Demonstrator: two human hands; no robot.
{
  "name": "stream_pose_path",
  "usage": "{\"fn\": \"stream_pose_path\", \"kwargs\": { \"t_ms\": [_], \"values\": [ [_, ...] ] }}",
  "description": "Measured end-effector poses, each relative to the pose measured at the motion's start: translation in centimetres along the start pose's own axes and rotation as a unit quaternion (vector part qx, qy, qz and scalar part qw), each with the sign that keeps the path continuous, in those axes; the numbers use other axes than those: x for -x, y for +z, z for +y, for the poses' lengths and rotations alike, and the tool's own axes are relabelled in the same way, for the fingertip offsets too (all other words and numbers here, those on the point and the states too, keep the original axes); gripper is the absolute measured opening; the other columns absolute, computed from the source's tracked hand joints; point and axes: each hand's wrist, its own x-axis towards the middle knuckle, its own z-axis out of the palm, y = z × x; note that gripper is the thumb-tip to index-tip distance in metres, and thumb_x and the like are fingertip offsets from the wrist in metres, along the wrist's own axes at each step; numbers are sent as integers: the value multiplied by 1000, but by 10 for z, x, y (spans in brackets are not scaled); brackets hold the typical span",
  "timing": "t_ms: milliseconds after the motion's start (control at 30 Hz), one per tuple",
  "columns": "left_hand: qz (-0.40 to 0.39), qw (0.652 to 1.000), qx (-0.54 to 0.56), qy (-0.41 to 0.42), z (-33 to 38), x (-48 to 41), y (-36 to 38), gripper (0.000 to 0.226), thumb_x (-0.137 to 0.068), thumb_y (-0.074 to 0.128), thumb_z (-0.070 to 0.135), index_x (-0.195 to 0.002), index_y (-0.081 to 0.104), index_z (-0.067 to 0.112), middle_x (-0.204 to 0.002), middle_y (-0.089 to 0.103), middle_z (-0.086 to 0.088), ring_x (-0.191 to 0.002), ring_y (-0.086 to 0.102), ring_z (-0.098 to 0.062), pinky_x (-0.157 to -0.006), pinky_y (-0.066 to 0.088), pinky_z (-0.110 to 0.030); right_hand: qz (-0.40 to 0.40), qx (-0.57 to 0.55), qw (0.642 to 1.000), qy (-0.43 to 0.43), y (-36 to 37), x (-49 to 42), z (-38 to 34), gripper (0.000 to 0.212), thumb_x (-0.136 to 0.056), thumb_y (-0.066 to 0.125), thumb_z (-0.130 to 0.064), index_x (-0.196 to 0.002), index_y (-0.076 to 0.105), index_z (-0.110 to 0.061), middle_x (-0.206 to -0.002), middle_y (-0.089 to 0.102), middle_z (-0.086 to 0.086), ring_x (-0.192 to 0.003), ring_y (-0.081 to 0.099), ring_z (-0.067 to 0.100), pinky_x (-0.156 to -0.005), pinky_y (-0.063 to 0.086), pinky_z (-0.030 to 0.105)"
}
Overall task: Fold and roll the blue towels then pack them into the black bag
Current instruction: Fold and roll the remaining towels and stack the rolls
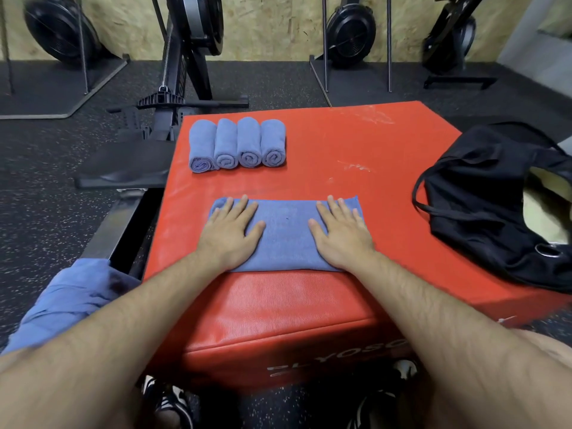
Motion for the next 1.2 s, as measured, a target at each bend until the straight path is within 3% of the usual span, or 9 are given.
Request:
{"fn": "stream_pose_path", "kwargs": {
  "t_ms": [200, 400, 467, 533, 667, 767, 933, 1100, 1200],
  "values": [
    [-37, 999, 7, -22, -32, 5, -12, 73, -100, 27, 60, -160, 11, 20, -167, -1, 0, -153, -2, -15, -124, -2, -44, 0, -17, 1000, 25, -4, 4, 22, 64, -102, 20, -54, -159, 14, -27, -167, 1, -2, -154, -3, 15, -124, 0, 43],
    [-33, 998, -48, -11, -22, -4, -17, 73, -99, 24, 62, -159, 16, 20, -167, 5, 0, -154, 0, -17, -124, -5, -44, 13, 55, 998, 34, -14, 6, -2, 63, -102, 26, -48, -158, 18, -21, -167, 8, 5, -154, -2, 27, -123, 0, 49],
    [-12, 999, -36, 31, -11, -10, -20, 63, -101, 32, 55, -156, 27, 25, -166, 13, 3, -154, 7, -18, -124, 1, -44, 61, 77, 995, 19, -21, 11, -25, 58, -99, 40, -40, -152, 34, -17, -161, 26, 8, -151, 12, 33, -120, 14, 49],
    [-6, 995, -10, 95, 0, -15, -20, 52, -101, 39, 48, -149, 40, 29, -163, 26, 4, -152, 19, -19, -122, 12, -46, 93, 85, 992, -17, -29, 17, -53, 45, -96, 46, -35, -138, 51, -19, -143, 46, 6, -136, 34, 33, -105, 32, 45],
    [-44, 990, 12, 135, 13, -17, -15, 53, -98, 34, 51, -143, 49, 29, -157, 39, 3, -147, 32, -21, -117, 26, -46, 48, 57, 996, -54, -29, 26, -89, 37, -98, 44, -35, -130, 54, -21, -130, 52, 5, -122, 46, 29, -94, 38, 41],
    [-28, 992, -5, 127, 11, -17, -14, 44, -103, 40, 46, -145, 47, 35, -159, 34, 8, -147, 28, -14, -116, 20, -40, -8, 61, 998, -17, -23, 28, -98, 44, -99, 42, -44, -135, 50, -20, -136, 47, 6, -126, 43, 29, -96, 37, 43],
    [-27, 991, -53, 117, 6, -16, -21, 45, -102, 38, 51, -145, 45, 39, -153, 40, 12, -140, 36, -13, -109, 26, -41, -5, 90, 996, -21, -15, 33, -101, 52, -98, 41, -48, -140, 43, -17, -140, 44, 7, -130, 41, 26, -99, 35, 44],
    [-7, 988, -115, 101, 11, -6, -33, 45, -97, 42, 57, -134, 54, 36, -120, 54, 1, -114, 50, -26, -91, 34, -40, -33, 74, 994, -76, -22, 16, -63, 49, -92, 44, -27, -141, 46, -26, -152, 40, -1, -148, 24, 25, -116, 24, 46],
    [9, 992, -61, 114, 19, 8, -34, 38, -94, 51, 54, -120, 64, 30, -100, 52, 2, -104, 55, -27, -81, 33, -37, -34, 81, 994, -68, -31, 6, -31, 52, -92, 45, -23, -143, 47, -32, -150, 42, -4, -150, 19, 27, -118, 21, 47]
  ]
}}
